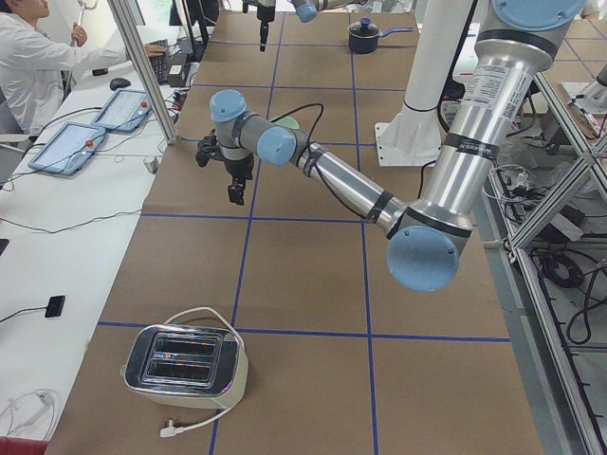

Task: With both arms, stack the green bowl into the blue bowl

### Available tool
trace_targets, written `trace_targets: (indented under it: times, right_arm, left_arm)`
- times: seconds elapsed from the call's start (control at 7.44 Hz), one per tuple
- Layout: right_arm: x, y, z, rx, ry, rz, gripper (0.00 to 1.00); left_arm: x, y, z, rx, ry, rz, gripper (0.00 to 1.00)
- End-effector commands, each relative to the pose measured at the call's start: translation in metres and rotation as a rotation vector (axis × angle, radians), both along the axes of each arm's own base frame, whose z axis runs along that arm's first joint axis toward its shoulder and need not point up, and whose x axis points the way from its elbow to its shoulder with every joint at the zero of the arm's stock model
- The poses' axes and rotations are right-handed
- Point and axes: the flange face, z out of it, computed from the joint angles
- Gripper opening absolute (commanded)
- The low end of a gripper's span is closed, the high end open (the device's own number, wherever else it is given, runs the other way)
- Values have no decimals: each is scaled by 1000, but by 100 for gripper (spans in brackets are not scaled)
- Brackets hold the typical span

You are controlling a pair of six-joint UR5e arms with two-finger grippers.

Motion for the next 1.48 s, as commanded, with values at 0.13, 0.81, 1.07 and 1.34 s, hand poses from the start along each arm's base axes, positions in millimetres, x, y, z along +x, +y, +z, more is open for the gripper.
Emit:
trace_targets:
  times: [0.13, 0.81, 1.07, 1.34]
  right_arm:
    - [122, 37, 122, -27, 146, -96, 100]
    - [196, 103, 218, -202, 91, -53, 100]
    - [205, 114, 228, -225, 83, -39, 100]
    - [205, 114, 228, -222, 82, -39, 100]
  left_arm:
    - [-89, 27, 92, 22, -61, 48, 98]
    - [-169, 75, 217, -36, -83, 85, 98]
    - [-169, 76, 219, -49, -83, 79, 98]
    - [-170, 76, 221, -55, -81, 75, 98]
